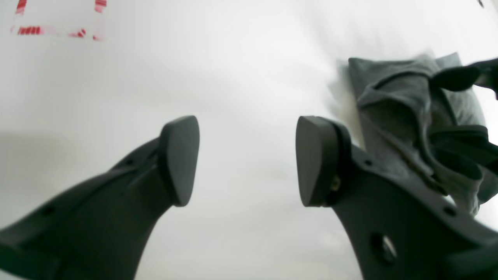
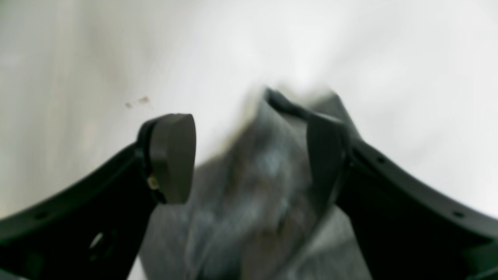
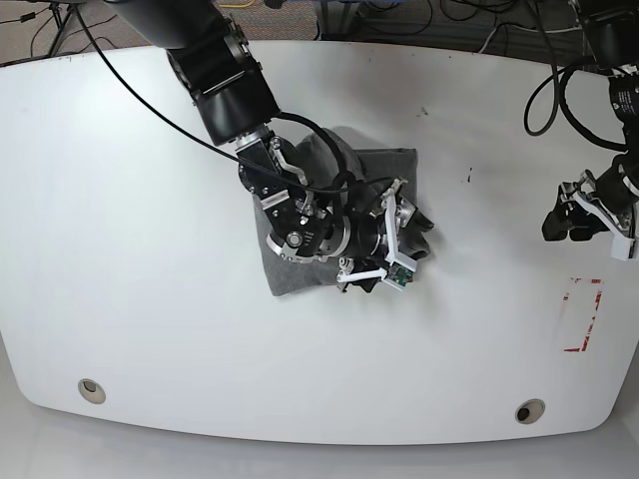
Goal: Layout the t-shirt on the table in an organized manner, then fold the t-shirt properly
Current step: 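Press and smooth the folded shirt bundle with the right gripper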
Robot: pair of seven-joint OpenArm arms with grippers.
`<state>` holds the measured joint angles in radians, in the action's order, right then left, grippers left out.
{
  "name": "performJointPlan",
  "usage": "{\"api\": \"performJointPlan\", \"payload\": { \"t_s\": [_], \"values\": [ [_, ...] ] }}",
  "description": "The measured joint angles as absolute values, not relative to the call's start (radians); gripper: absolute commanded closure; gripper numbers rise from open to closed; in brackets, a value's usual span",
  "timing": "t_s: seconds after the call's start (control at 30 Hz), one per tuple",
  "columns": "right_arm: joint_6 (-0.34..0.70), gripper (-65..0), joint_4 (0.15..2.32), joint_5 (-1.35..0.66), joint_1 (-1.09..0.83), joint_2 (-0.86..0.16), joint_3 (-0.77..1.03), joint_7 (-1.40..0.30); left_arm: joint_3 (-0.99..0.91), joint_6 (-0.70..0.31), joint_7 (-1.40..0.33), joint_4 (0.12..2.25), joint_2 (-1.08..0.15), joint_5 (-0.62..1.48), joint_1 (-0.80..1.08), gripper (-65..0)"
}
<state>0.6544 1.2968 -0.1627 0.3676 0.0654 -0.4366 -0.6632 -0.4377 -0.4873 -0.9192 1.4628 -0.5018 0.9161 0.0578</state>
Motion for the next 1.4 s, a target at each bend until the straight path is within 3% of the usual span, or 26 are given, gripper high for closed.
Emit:
{"api": "performJointPlan", "payload": {
  "t_s": [0.2,0.33,0.57,1.4],
  "values": [
    [0.651,-40.1,1.201,-0.047,0.369,0.093,-0.436,-0.586,-0.438,-0.487,-0.92,1.462,-0.5,0.914,0.066,-36.7],
    [0.652,-28.2,1.175,0.035,0.362,0.118,-0.434,-0.528,-0.438,-0.487,-0.919,1.463,-0.501,0.916,0.07,-36.7],
    [0.651,-0.5,1.111,0.079,0.37,0.147,-0.433,-0.475,-0.438,-0.487,-0.92,1.463,-0.5,0.914,0.081,-36.7],
    [0.516,-1.3,1.163,0.079,0.447,0.142,-0.431,-0.481,-0.436,-0.487,-0.92,1.463,-0.475,0.915,0.083,-36.7]
  ]
}}
